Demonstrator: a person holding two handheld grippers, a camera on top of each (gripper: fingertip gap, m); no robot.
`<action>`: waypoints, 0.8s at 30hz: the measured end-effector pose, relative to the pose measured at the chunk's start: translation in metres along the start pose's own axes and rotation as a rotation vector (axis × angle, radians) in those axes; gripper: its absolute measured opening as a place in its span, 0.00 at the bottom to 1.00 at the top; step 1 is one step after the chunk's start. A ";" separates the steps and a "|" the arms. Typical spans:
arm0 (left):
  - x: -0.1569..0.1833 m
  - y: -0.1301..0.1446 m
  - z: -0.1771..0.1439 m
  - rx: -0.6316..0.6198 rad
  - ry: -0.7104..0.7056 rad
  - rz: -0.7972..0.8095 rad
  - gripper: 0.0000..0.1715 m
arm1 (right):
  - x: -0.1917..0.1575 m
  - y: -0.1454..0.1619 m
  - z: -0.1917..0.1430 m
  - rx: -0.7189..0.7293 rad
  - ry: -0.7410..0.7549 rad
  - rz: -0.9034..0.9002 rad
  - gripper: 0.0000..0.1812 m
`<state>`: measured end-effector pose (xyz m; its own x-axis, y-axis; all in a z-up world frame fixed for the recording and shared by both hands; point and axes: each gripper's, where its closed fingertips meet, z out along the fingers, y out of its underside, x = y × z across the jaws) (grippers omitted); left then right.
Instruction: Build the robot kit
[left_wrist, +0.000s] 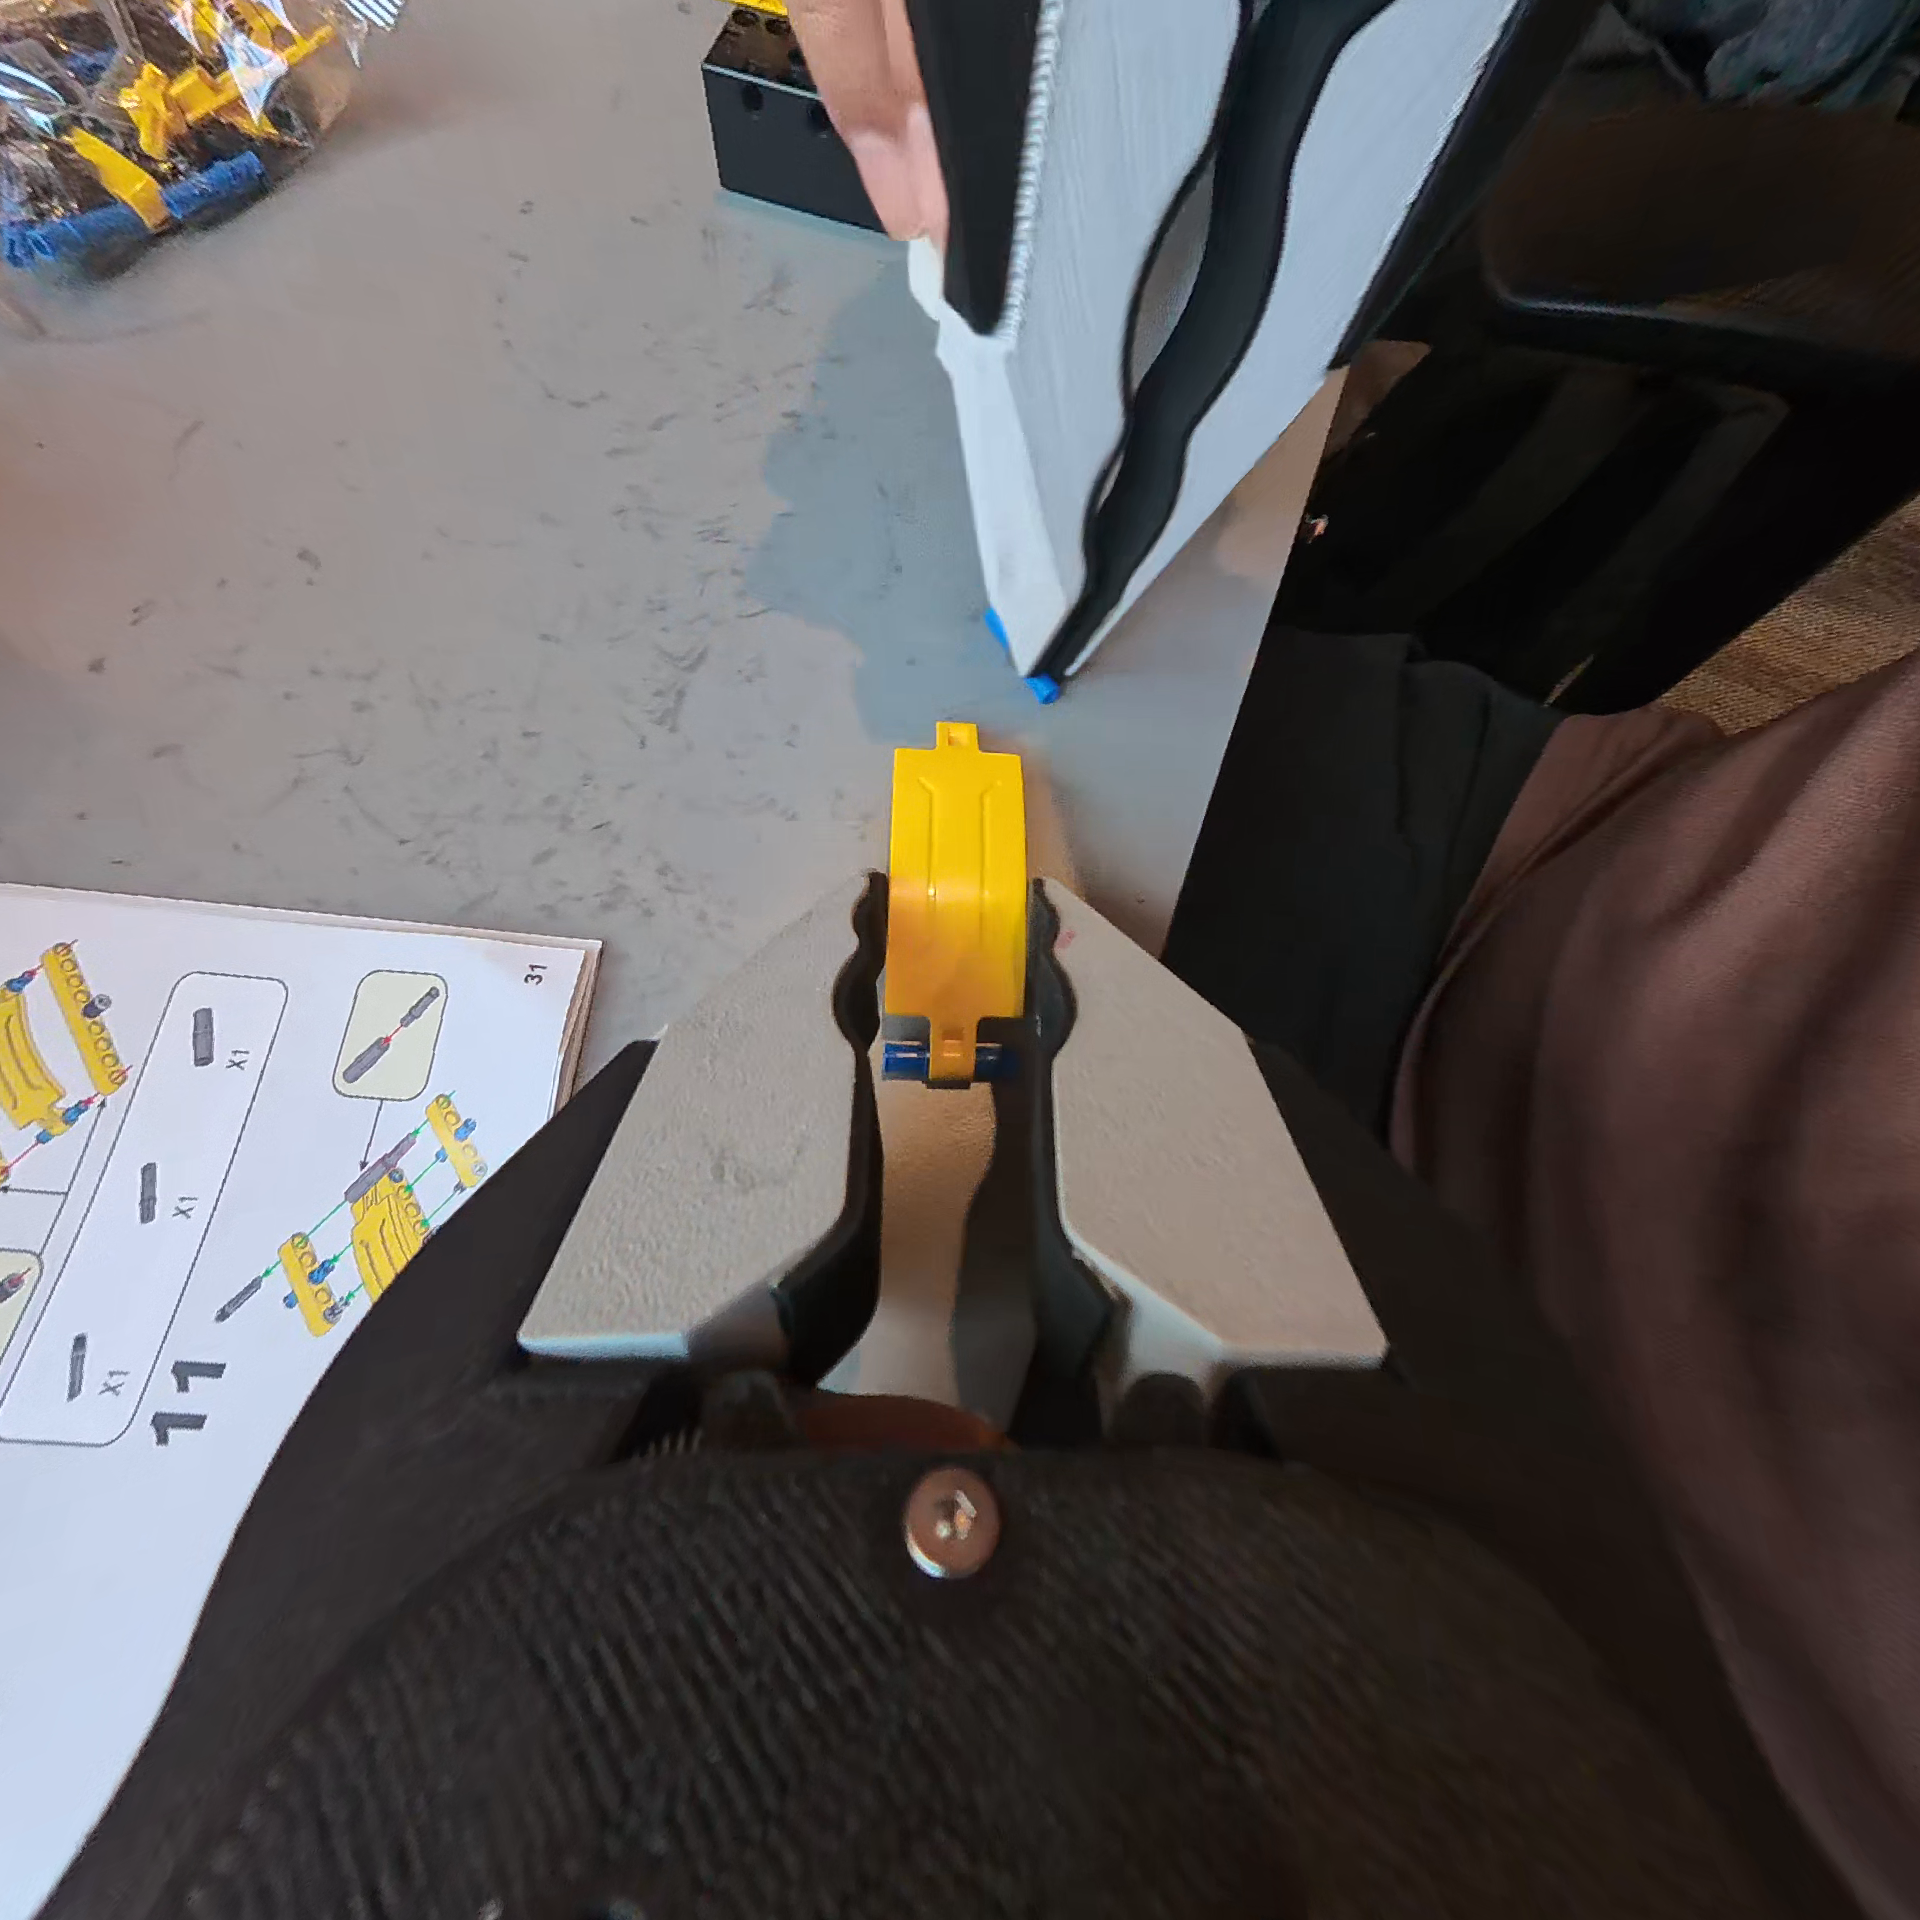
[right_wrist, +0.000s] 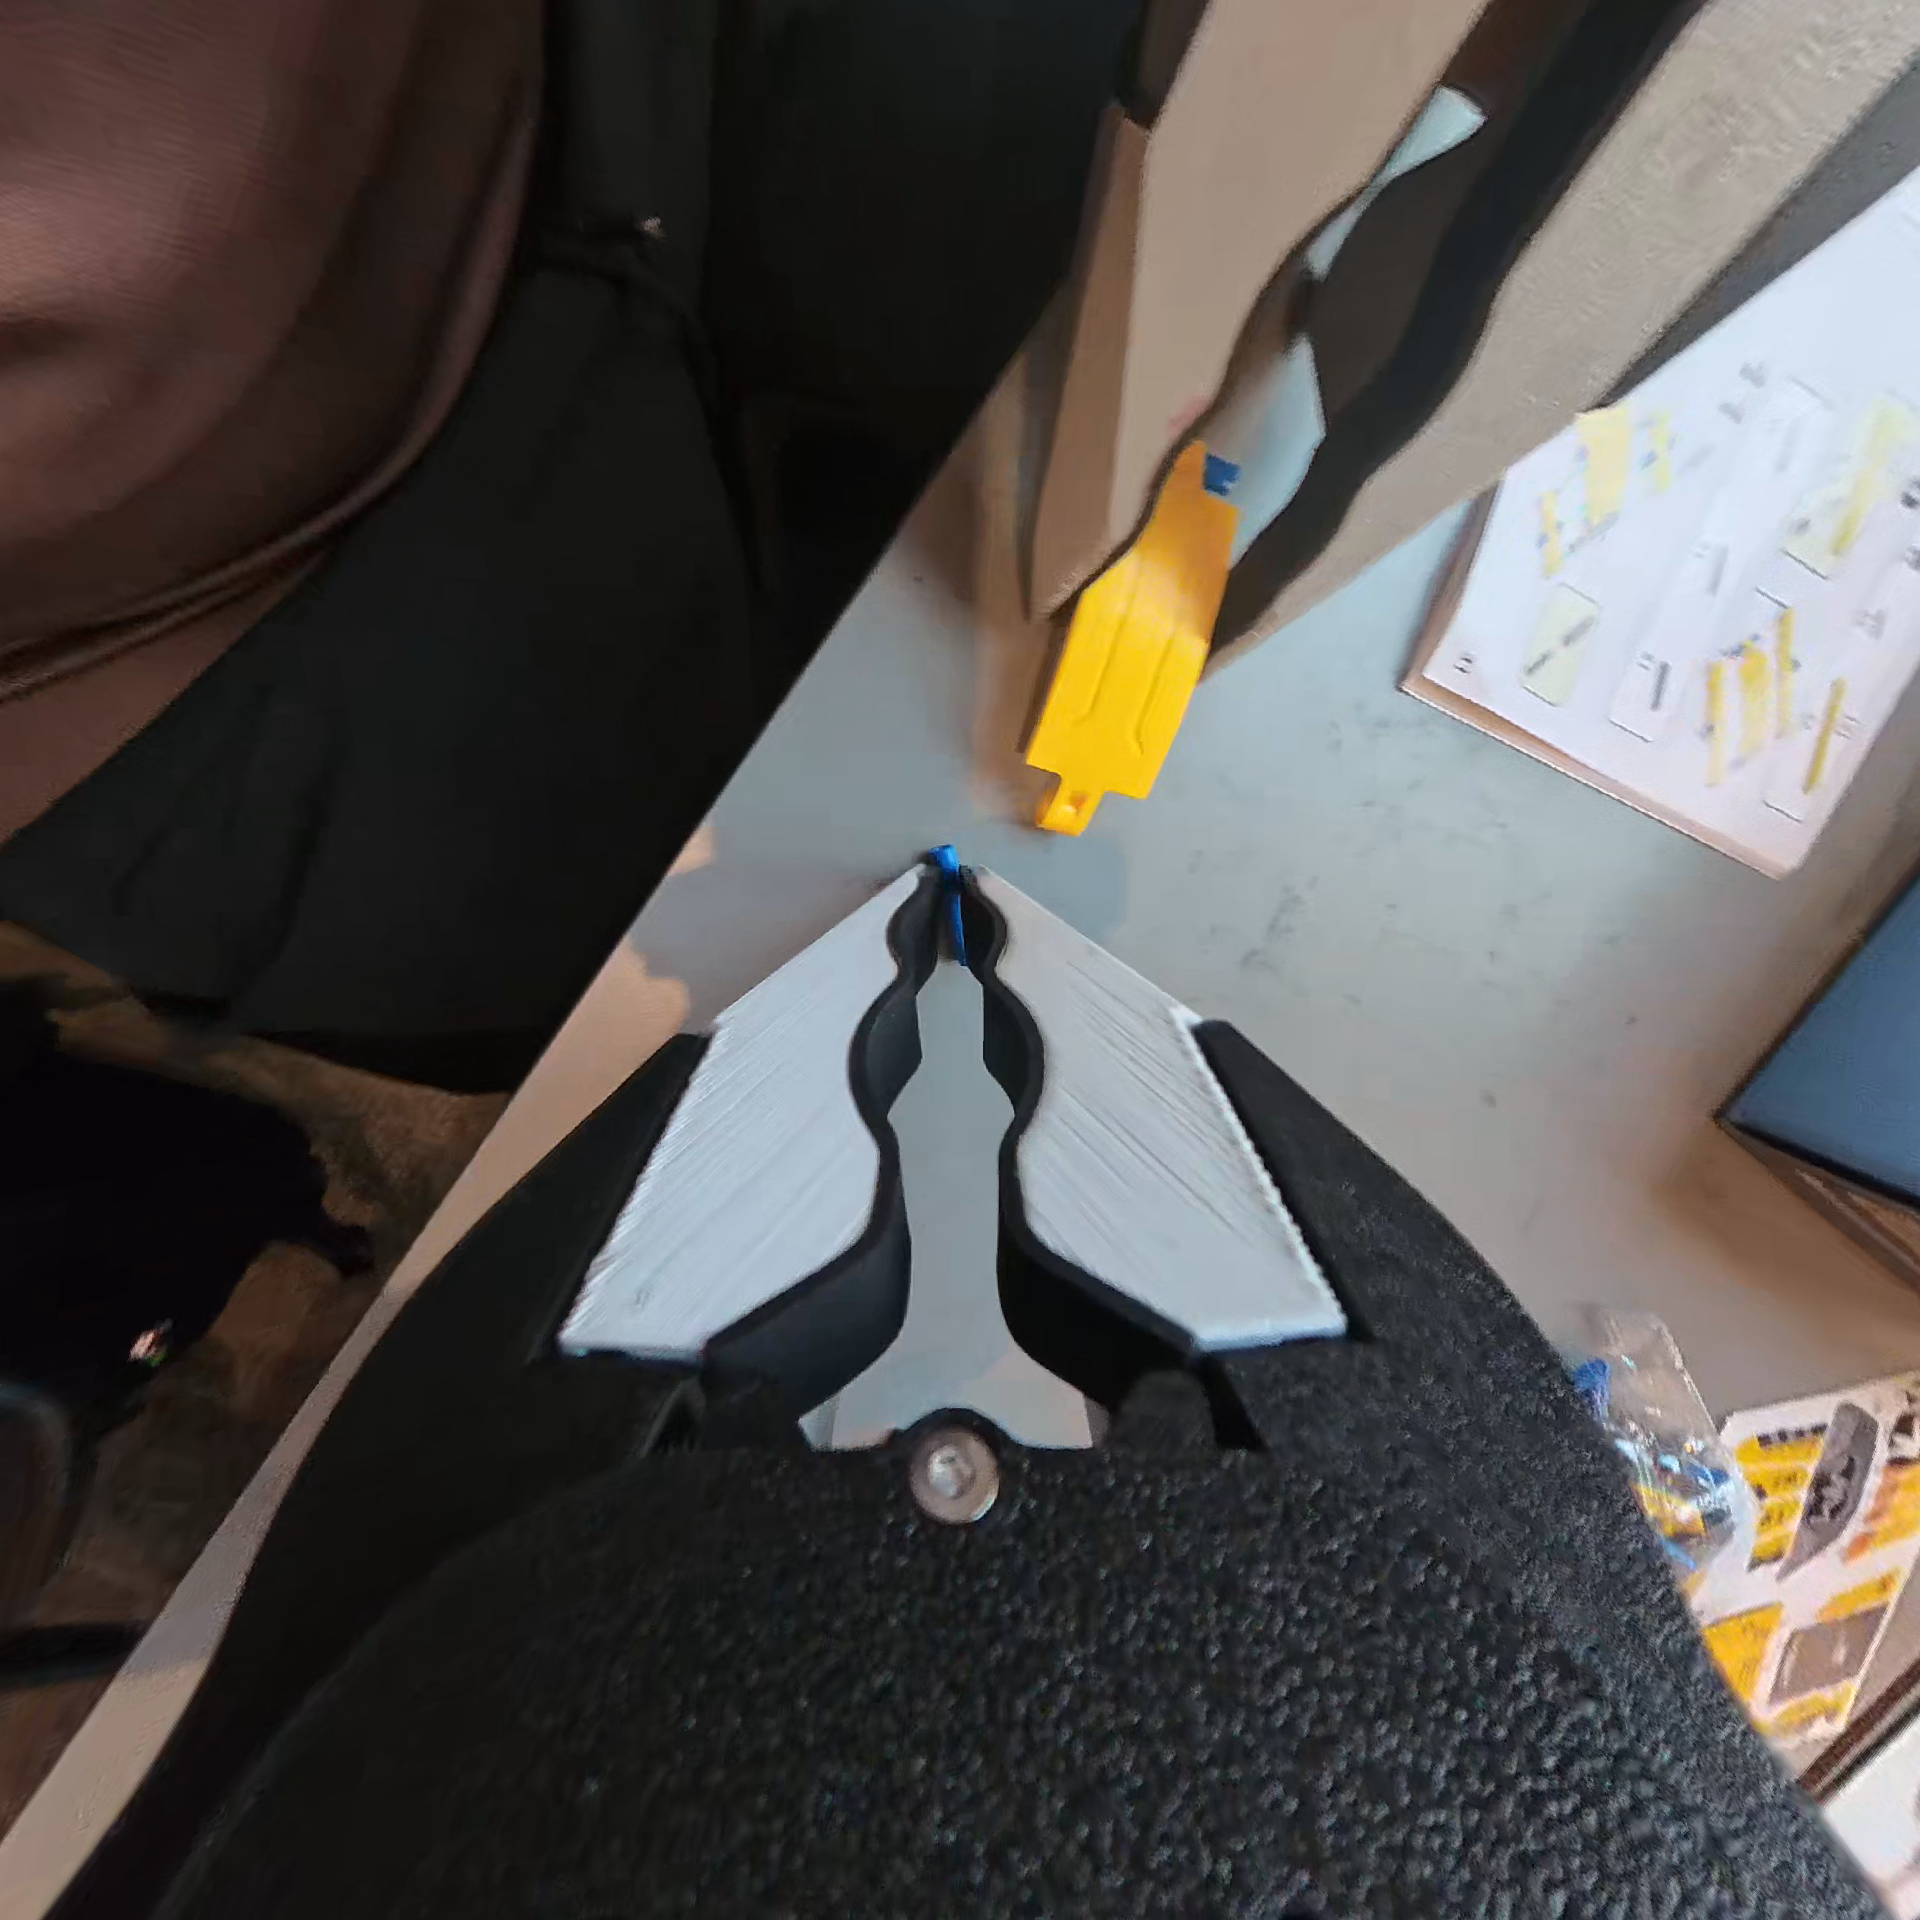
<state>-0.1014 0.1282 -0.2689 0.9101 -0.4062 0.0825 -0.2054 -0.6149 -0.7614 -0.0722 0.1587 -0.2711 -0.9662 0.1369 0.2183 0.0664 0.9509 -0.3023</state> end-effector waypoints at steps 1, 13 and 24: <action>0.000 0.000 0.000 -0.001 -0.004 0.005 0.13 | -0.004 0.000 -0.001 -0.012 -0.020 -0.024 0.02; -0.002 -0.001 0.000 0.004 -0.009 -0.013 0.14 | -0.022 0.043 -0.026 -0.308 0.203 0.149 0.15; -0.005 -0.004 0.005 -0.011 -0.036 -0.034 0.14 | -0.049 0.031 -0.025 0.131 0.247 1.079 0.09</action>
<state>-0.1033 0.1355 -0.2693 0.9287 -0.3609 0.0849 -0.1782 -0.6353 -0.7514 -0.0166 0.1881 -0.2681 -0.3405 0.9392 -0.0440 0.8007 0.2651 -0.5372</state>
